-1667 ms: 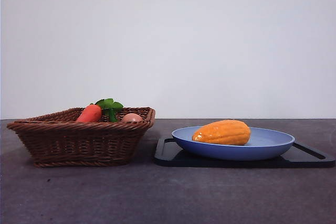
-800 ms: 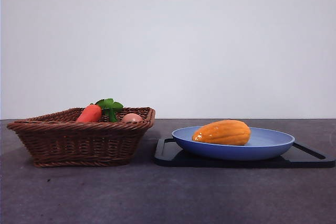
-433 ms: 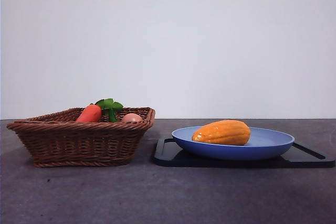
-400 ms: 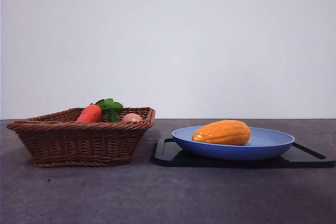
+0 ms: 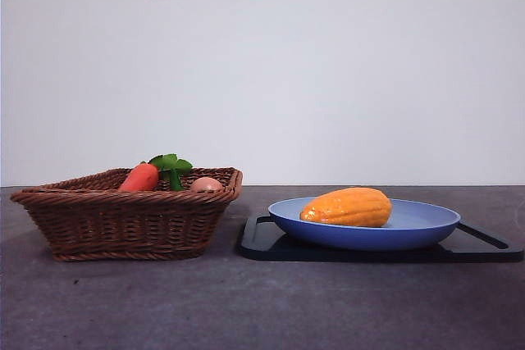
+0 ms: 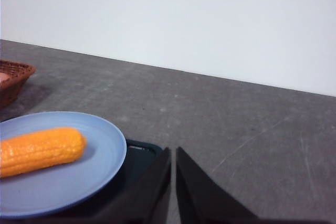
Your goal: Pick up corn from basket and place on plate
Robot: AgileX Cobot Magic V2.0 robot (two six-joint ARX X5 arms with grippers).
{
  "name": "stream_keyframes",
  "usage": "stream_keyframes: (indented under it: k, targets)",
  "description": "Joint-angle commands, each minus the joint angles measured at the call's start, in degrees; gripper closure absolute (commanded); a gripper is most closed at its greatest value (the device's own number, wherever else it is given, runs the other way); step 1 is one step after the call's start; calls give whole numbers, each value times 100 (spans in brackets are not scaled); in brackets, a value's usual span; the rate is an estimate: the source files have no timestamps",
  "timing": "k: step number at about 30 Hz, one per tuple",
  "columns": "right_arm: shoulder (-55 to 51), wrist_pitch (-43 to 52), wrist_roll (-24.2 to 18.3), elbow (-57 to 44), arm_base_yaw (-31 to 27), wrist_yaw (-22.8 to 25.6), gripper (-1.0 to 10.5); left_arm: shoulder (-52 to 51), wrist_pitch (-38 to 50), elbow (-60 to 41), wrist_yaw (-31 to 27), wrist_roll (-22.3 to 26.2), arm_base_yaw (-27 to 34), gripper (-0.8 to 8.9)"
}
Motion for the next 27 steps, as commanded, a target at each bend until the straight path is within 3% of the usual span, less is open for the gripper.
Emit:
stream_keyframes:
  k: [1, 12, 27]
  targets:
    - [-92, 70, 181, -153, 2, 26, 945, -7, -24, -160, 15, -31, 15, 807]
    - [-92, -658, 179, -249, 2, 83, 945, -7, -24, -160, 15, -31, 15, 807]
    - [-92, -669, 179, -249, 2, 85, 945, -7, -24, -160, 15, -31, 15, 807]
